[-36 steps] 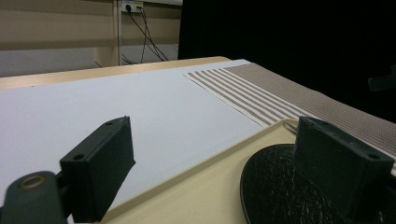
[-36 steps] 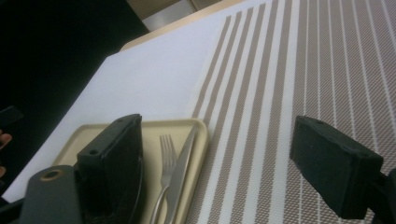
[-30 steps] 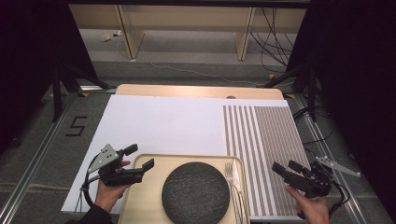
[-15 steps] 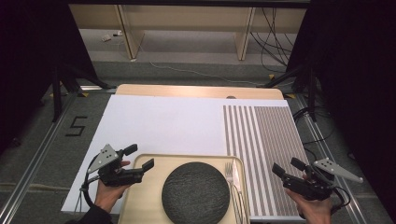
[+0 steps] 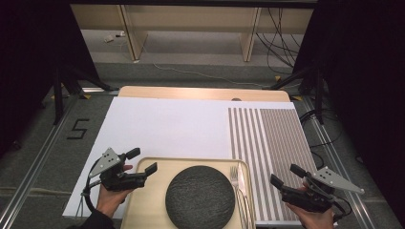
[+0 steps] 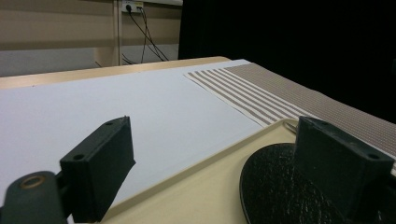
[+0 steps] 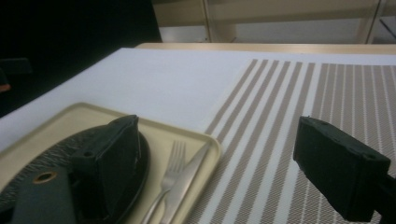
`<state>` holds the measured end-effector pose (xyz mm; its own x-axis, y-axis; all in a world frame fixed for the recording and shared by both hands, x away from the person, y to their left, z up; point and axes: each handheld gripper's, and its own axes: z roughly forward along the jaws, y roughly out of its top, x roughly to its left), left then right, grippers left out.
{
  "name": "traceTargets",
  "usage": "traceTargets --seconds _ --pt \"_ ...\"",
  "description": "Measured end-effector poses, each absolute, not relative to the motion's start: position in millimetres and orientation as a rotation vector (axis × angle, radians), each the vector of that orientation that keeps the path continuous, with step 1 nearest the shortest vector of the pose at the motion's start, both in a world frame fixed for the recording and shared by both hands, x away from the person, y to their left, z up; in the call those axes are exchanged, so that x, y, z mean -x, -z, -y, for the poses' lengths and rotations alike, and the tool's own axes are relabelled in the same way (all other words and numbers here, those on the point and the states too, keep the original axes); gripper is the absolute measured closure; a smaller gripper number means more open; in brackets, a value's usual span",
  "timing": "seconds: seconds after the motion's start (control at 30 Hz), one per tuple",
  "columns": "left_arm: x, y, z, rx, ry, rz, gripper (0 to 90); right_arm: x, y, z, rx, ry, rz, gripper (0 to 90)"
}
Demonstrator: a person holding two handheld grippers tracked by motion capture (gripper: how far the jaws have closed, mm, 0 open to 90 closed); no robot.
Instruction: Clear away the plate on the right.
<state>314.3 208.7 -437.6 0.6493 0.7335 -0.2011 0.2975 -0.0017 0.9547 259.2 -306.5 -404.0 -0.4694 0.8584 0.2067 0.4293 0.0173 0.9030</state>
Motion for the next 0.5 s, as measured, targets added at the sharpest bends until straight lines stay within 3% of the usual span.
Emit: traceTargets --seconds 0.5 --pt "-315.2 437.5 -207.1 -1.59 -0.417 -0.869 12.0 -259.7 405.5 309.4 -1.312 -1.505 -1.858 14.4"
